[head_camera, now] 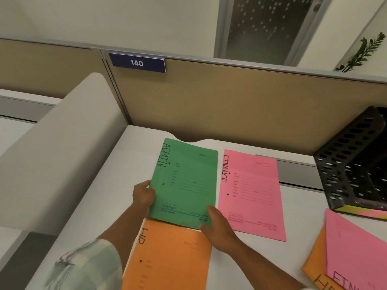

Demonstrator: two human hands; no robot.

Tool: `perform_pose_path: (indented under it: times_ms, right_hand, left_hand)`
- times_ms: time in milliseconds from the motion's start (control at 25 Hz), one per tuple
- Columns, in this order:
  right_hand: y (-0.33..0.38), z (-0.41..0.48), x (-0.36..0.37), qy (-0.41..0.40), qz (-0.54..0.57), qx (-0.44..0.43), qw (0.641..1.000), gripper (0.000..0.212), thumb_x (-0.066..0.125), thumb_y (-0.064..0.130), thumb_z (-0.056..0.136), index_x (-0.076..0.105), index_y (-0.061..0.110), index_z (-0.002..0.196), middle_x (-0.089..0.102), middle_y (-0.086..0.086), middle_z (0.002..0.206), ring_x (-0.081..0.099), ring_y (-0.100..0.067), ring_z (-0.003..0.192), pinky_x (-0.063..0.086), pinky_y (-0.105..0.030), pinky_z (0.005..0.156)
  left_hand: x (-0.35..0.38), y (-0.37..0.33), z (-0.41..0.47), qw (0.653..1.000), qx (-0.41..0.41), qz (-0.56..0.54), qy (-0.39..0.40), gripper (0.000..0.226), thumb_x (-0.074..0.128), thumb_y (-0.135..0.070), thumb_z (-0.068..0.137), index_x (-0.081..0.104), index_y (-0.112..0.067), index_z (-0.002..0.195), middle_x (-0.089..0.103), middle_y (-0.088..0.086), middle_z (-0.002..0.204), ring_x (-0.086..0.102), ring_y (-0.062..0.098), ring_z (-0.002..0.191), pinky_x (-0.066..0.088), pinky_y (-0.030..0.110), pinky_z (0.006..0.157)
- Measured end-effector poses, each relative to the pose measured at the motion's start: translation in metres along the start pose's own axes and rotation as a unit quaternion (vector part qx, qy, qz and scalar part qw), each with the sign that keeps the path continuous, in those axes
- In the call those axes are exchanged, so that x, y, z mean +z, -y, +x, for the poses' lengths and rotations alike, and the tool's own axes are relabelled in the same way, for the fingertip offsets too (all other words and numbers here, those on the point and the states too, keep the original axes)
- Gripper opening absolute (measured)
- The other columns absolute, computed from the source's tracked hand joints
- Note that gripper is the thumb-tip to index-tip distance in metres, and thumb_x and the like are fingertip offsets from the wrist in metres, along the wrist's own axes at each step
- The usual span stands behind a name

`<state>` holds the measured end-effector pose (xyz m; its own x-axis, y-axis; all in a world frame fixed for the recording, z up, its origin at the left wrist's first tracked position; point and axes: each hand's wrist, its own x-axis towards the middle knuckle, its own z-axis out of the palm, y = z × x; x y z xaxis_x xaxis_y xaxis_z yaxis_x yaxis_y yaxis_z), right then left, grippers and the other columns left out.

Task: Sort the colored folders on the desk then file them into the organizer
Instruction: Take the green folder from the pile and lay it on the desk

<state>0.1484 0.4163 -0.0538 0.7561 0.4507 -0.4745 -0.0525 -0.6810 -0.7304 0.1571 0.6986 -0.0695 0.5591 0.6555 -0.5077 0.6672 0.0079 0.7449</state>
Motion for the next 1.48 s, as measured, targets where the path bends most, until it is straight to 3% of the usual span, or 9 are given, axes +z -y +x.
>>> perform_pose_path:
  times_ms: [160,280,400,480,640,840,1080,1320,1480]
  right_hand:
    - [-0.004,0.001,0.006,0.053,-0.13,-0.015,0.99,0.051,0.057,0.033,0.093,0.04,0.024,0.14,0.047,0.006,0.14,0.052,-0.02,0.127,0.046,-0.035,0.106]
    - [-0.01,0.005,0.012,0.075,-0.178,-0.01,0.981,0.076,0.057,0.039,0.096,0.021,0.014,0.158,0.024,-0.003,0.166,0.03,-0.026,0.15,0.028,-0.035,0.122]
    - [-0.011,0.006,0.014,0.073,-0.196,-0.022,0.978,0.081,0.057,0.039,0.098,0.012,0.015,0.161,0.01,-0.004,0.17,0.019,-0.025,0.155,0.02,-0.034,0.125]
    - [-0.012,0.007,0.014,0.073,-0.203,-0.024,0.976,0.082,0.057,0.039,0.097,0.012,0.015,0.161,0.01,-0.004,0.17,0.02,-0.025,0.154,0.022,-0.034,0.125]
    - [-0.016,0.009,0.013,0.079,-0.215,-0.021,0.973,0.083,0.055,0.039,0.098,0.008,0.013,0.162,0.005,-0.006,0.171,0.014,-0.024,0.156,0.02,-0.036,0.126]
    - [-0.02,0.004,0.011,0.08,-0.209,-0.03,0.974,0.084,0.055,0.038,0.099,0.005,0.013,0.162,0.006,-0.006,0.171,0.012,-0.023,0.156,0.017,-0.035,0.126]
    - [-0.028,-0.015,0.001,-0.017,-0.245,-0.082,0.966,0.074,0.057,0.035,0.095,0.022,0.014,0.157,0.027,-0.007,0.161,0.04,-0.028,0.141,0.039,-0.039,0.115]
    - [-0.056,-0.056,-0.028,-0.088,-0.293,-0.072,0.949,0.08,0.053,0.036,0.1,0.008,0.011,0.161,0.006,-0.008,0.17,0.008,-0.028,0.157,0.015,-0.041,0.125]
    - [-0.09,-0.096,-0.052,-0.096,-0.325,-0.064,0.939,0.08,0.047,0.038,0.102,0.002,0.009,0.161,-0.001,-0.01,0.17,0.001,-0.028,0.157,0.009,-0.04,0.126]
  left_hand:
    - [0.005,0.006,0.011,0.999,0.006,0.035,-0.001,0.047,0.046,0.005,0.098,0.076,-0.017,0.126,0.076,0.007,0.104,0.075,0.034,0.091,0.065,0.052,0.083]
    - [0.007,0.011,0.015,0.996,0.03,0.083,0.005,0.034,0.05,0.0,0.097,0.078,-0.017,0.106,0.077,0.009,0.099,0.075,0.034,0.087,0.065,0.055,0.082]
    - [0.01,0.017,0.021,0.984,0.063,0.166,0.012,0.008,0.061,-0.017,0.095,0.069,-0.019,0.094,0.074,0.005,0.094,0.072,0.032,0.086,0.063,0.055,0.084]
    - [0.011,0.015,0.016,0.969,0.082,0.232,0.004,0.012,0.065,-0.028,0.095,0.066,-0.018,0.102,0.07,0.005,0.101,0.068,0.034,0.096,0.059,0.054,0.09]
    - [0.018,0.014,-0.008,0.922,0.131,0.364,0.0,0.055,0.064,-0.042,0.096,0.05,-0.013,0.141,0.055,0.015,0.139,0.051,0.04,0.129,0.047,0.055,0.104]
    - [0.033,0.031,-0.04,0.861,0.218,0.458,0.036,0.093,0.051,-0.06,0.099,0.011,-0.011,0.166,0.007,0.019,0.174,0.005,0.041,0.16,0.013,0.056,0.128]
    - [0.053,0.037,-0.081,0.798,0.277,0.528,0.09,0.095,0.039,-0.064,0.102,-0.002,-0.009,0.167,-0.006,0.02,0.175,-0.012,0.038,0.162,-0.002,0.054,0.132]
    - [0.087,0.04,-0.139,0.773,0.318,0.537,0.112,0.091,0.034,-0.063,0.105,-0.006,-0.009,0.167,-0.011,0.019,0.175,-0.017,0.036,0.161,-0.004,0.053,0.132]
    - [0.119,0.046,-0.182,0.762,0.332,0.543,0.121,0.086,0.031,-0.061,0.107,-0.004,-0.01,0.167,-0.011,0.017,0.175,-0.017,0.035,0.161,-0.005,0.053,0.132]
